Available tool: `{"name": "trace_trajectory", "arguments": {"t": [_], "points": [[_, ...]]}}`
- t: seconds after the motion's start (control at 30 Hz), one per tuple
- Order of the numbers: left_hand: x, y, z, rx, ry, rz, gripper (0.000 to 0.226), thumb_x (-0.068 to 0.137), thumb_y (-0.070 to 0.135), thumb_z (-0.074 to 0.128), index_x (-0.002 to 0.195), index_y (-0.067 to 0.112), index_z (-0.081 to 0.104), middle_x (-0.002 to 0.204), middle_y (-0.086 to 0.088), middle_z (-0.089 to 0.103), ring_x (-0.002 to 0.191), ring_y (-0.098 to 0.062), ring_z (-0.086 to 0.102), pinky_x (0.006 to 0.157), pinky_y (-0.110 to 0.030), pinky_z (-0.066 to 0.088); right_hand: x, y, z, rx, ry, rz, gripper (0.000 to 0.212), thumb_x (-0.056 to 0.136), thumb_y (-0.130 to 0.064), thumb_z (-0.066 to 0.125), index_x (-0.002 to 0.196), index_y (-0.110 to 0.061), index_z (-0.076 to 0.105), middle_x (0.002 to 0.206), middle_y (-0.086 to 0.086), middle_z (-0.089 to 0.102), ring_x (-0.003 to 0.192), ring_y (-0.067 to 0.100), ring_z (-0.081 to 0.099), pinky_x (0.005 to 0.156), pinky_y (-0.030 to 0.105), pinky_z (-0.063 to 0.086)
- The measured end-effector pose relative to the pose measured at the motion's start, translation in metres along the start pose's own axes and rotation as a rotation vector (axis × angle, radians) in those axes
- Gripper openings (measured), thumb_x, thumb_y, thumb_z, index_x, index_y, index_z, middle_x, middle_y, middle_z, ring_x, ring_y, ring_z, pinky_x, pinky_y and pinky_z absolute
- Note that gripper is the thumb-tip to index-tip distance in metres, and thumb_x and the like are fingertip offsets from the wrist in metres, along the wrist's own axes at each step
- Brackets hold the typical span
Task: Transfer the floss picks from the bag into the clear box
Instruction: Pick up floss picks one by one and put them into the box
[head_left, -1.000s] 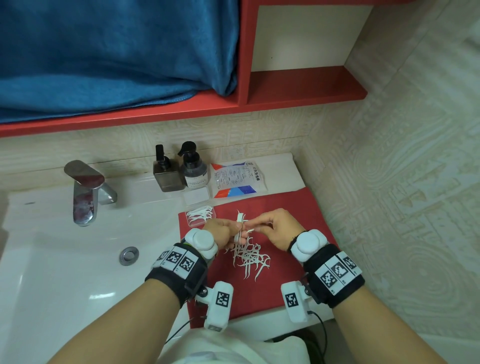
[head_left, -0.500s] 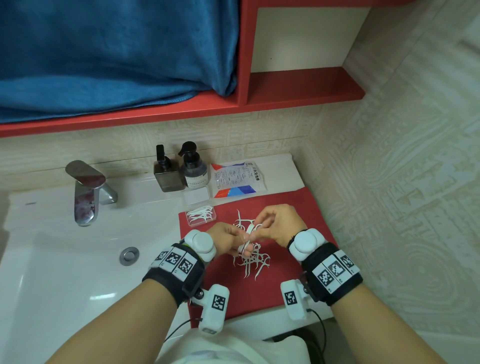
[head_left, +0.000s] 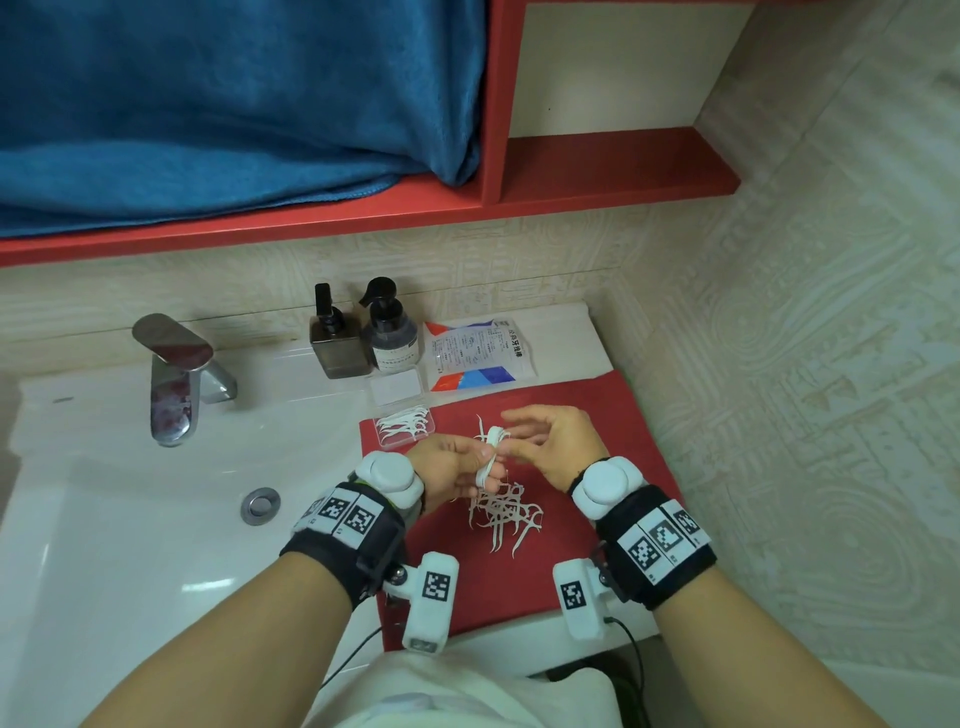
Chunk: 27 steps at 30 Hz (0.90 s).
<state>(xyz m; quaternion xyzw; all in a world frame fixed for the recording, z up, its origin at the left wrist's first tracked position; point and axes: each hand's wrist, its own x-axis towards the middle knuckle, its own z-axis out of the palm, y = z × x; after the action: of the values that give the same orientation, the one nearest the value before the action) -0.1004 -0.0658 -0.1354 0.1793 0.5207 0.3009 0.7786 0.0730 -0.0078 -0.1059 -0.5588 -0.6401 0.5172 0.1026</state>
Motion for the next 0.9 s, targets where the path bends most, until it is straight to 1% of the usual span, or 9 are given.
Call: {"name": "trace_trajectory", "arguments": {"t": [0.1, 0.2, 0.3, 0.4, 0.47, 0.53, 0.7, 0.8, 0.9], "points": [[0.001, 0.004, -0.001, 0.033, -0.028, -0.006, 0.015, 0.093, 0.010, 0.055, 0.091, 0.003, 0.068, 0.074, -0.008, 0.072, 0.058, -0.014, 0.067, 0.049, -0.020, 0.046, 0.001, 0.000, -0.002, -0.007, 0.004, 0.010, 0.027, 0.070, -0.015, 0.087, 0.094, -0.023, 0.075, 0.082, -0.004, 0.074, 0.070, 0.008, 0.072, 0.069, 0.034, 0.062], [0.000, 0.013, 0.000, 0.050, -0.069, -0.046, 0.017, 0.094, 0.012, 0.055, 0.089, 0.004, 0.069, 0.076, -0.009, 0.073, 0.061, -0.017, 0.068, 0.052, -0.022, 0.048, 0.002, -0.001, -0.003, -0.048, 0.022, -0.012, 0.025, 0.069, -0.021, 0.088, 0.090, -0.024, 0.075, 0.081, -0.007, 0.073, 0.068, 0.003, 0.068, 0.070, 0.027, 0.061], [0.000, 0.016, -0.001, 0.085, -0.081, -0.073, 0.020, 0.096, 0.011, 0.051, 0.089, 0.004, 0.069, 0.071, -0.006, 0.072, 0.061, -0.016, 0.067, 0.052, -0.021, 0.047, 0.002, -0.002, -0.002, -0.060, 0.021, -0.032, 0.025, 0.070, -0.021, 0.087, 0.092, -0.024, 0.076, 0.081, -0.010, 0.073, 0.074, 0.002, 0.069, 0.074, 0.022, 0.058], [0.001, 0.018, -0.007, 0.136, -0.053, -0.086, 0.022, 0.095, 0.008, 0.051, 0.083, 0.005, 0.070, 0.065, -0.004, 0.066, 0.054, -0.013, 0.061, 0.050, -0.021, 0.044, 0.002, -0.003, 0.000, -0.023, -0.007, -0.032, 0.033, 0.074, -0.015, 0.084, 0.105, -0.023, 0.074, 0.088, -0.009, 0.073, 0.078, 0.004, 0.071, 0.077, 0.022, 0.058], [0.002, 0.022, -0.010, 0.249, -0.027, -0.090, 0.025, 0.093, 0.005, 0.052, 0.075, 0.008, 0.069, 0.060, -0.003, 0.063, 0.050, -0.013, 0.056, 0.050, -0.022, 0.041, 0.001, -0.004, 0.001, -0.017, -0.031, -0.040, 0.043, 0.076, -0.013, 0.082, 0.115, -0.025, 0.070, 0.099, -0.007, 0.073, 0.079, 0.008, 0.072, 0.079, 0.024, 0.059], [0.002, 0.031, -0.010, 0.421, -0.019, -0.122, 0.029, 0.091, 0.003, 0.050, 0.068, 0.011, 0.066, 0.057, -0.001, 0.061, 0.046, -0.012, 0.053, 0.048, -0.021, 0.039, 0.001, -0.004, 0.002, -0.077, -0.068, -0.083, 0.040, 0.075, -0.016, 0.082, 0.113, -0.025, 0.072, 0.101, -0.007, 0.073, 0.081, 0.007, 0.071, 0.081, 0.025, 0.058], [0.004, 0.057, 0.002, 0.771, -0.023, -0.173, 0.031, 0.095, 0.007, 0.046, 0.066, 0.012, 0.058, 0.044, 0.006, 0.053, 0.035, -0.007, 0.049, 0.041, -0.020, 0.037, 0.003, -0.014, 0.006, -0.063, -0.071, -0.094, 0.018, 0.077, -0.021, 0.082, 0.087, -0.033, 0.074, 0.078, -0.005, 0.075, 0.070, 0.013, 0.072, 0.069, 0.031, 0.061], [0.008, 0.060, 0.008, 0.789, 0.039, -0.199, 0.032, 0.093, 0.006, 0.047, 0.062, 0.012, 0.053, 0.039, 0.006, 0.047, 0.032, -0.007, 0.045, 0.038, -0.019, 0.034, 0.008, -0.013, 0.009, -0.034, -0.020, -0.059, 0.013, 0.078, -0.018, 0.081, 0.088, -0.023, 0.074, 0.077, -0.002, 0.074, 0.067, 0.013, 0.071, 0.065, 0.029, 0.061], [0.011, 0.056, 0.009, 0.775, 0.178, -0.099, 0.028, 0.088, 0.010, 0.051, 0.062, 0.011, 0.058, 0.050, -0.001, 0.052, 0.045, -0.015, 0.047, 0.043, -0.020, 0.034, 0.012, -0.011, 0.012, 0.040, 0.015, 0.005, 0.016, 0.080, -0.012, 0.079, 0.095, -0.011, 0.073, 0.076, 0.007, 0.075, 0.063, 0.016, 0.071, 0.067, 0.030, 0.061]]}}
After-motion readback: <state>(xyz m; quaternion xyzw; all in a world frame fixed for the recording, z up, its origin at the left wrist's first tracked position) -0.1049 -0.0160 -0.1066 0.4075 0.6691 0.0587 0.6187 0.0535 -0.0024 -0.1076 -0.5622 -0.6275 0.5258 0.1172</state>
